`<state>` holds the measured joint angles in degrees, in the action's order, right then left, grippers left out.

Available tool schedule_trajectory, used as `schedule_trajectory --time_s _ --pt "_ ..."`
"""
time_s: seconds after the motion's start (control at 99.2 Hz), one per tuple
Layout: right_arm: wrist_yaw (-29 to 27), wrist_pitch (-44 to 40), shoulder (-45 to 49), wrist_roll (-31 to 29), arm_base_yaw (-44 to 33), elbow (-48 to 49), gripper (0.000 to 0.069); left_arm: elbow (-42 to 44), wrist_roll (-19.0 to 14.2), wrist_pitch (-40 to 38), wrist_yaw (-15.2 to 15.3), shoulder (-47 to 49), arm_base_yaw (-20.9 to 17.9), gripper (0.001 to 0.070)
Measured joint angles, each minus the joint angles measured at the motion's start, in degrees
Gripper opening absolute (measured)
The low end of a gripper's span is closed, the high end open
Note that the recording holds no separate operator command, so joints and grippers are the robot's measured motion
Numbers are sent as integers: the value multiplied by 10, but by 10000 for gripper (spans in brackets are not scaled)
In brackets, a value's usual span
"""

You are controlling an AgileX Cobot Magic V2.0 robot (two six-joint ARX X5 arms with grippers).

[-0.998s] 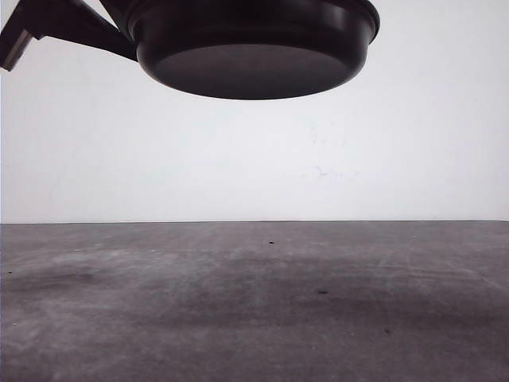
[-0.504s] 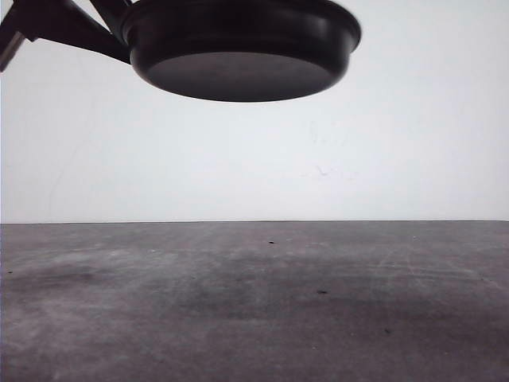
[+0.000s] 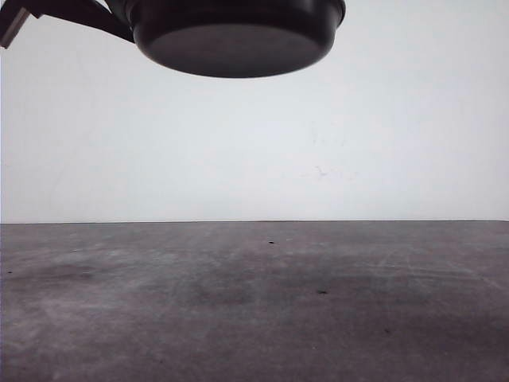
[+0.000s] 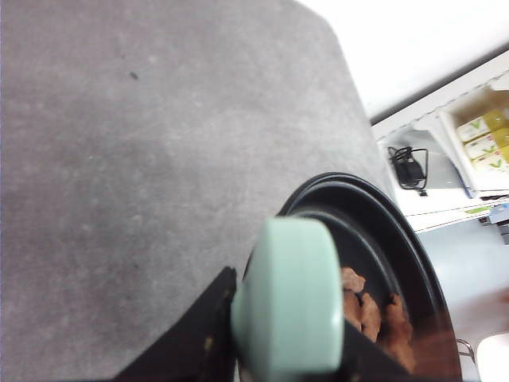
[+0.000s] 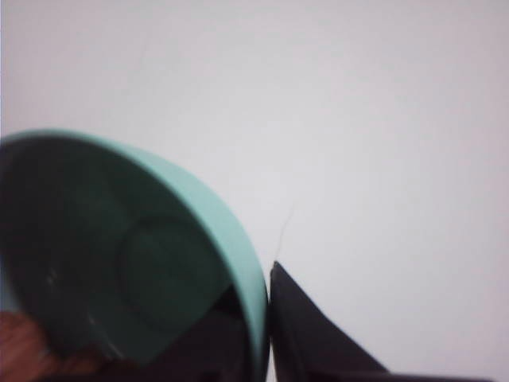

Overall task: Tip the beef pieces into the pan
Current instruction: 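Lift the bowl and tip the beef cubes into the held pan, then lower the empty bowl back onto the table with the right gripper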

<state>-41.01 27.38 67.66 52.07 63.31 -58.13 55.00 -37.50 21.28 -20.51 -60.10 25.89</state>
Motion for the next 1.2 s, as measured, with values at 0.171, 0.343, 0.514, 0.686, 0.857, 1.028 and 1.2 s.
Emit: schedule_trajectory --time_s 0.171,0.343,0.514,0.686,0.857,1.028,1.2 --pt "8 23 0 23 -9 0 14 11 1 -2 0 -3 0 56" --pt "26 56 0 47 -14 0 14 11 4 0 0 -3 -7 56" --pt "34 58 0 33 -20 0 14 11 5 0 0 -3 -10 56" --pt "6 -26 -14 -157 -48 0 14 11 7 0 0 -3 -14 56" --pt "128 -244 -81 -488 -200 -1 14 11 23 16 0 -3 -14 56" --pt "320 -485 -78 -718 -428 -7 14 11 37 15 1 -3 -14 56" --pt "539 -632 21 -748 -612 16 14 11 39 12 7 -4 -14 56"
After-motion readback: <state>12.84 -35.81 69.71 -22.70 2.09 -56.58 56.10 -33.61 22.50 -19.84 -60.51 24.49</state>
